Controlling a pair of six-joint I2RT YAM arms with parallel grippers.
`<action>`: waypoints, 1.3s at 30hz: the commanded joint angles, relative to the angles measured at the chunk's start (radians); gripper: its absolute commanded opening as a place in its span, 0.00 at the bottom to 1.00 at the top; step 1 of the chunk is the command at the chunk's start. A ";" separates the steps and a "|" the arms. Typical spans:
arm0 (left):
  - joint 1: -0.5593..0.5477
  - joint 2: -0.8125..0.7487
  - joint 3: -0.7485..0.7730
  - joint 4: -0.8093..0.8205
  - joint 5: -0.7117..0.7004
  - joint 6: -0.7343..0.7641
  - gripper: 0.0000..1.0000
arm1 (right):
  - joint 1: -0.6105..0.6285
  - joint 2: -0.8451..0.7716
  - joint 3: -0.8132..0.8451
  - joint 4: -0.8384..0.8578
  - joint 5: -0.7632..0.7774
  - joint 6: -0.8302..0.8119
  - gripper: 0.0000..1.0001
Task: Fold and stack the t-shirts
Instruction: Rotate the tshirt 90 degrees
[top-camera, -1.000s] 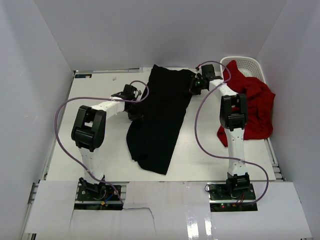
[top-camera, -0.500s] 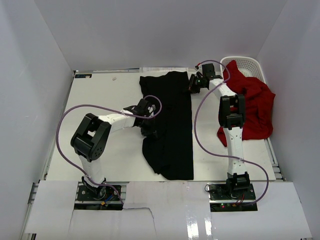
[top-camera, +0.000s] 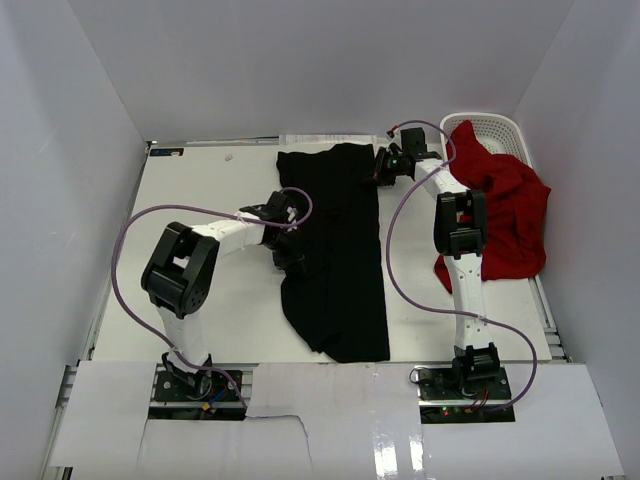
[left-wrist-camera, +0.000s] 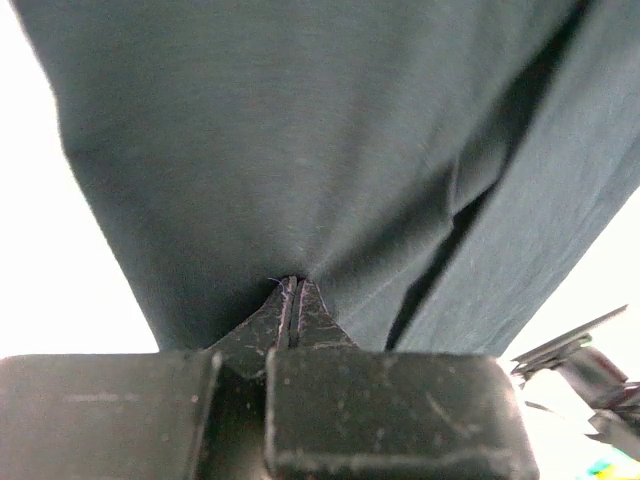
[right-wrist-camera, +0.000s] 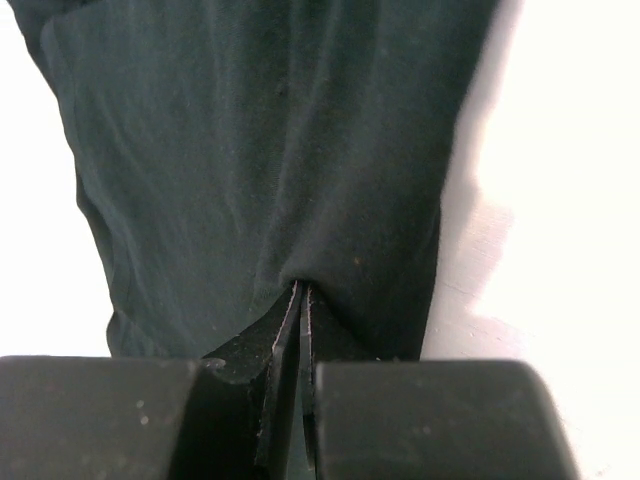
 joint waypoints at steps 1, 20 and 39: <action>0.125 0.040 -0.023 -0.079 -0.047 0.059 0.00 | 0.000 -0.006 -0.037 0.024 0.000 -0.020 0.08; 0.149 0.024 0.081 -0.069 0.102 0.079 0.00 | -0.002 0.031 0.071 0.145 -0.081 0.080 0.09; 0.140 -0.331 0.257 -0.158 0.201 0.153 0.19 | 0.142 -0.939 -0.744 0.009 -0.060 -0.138 0.33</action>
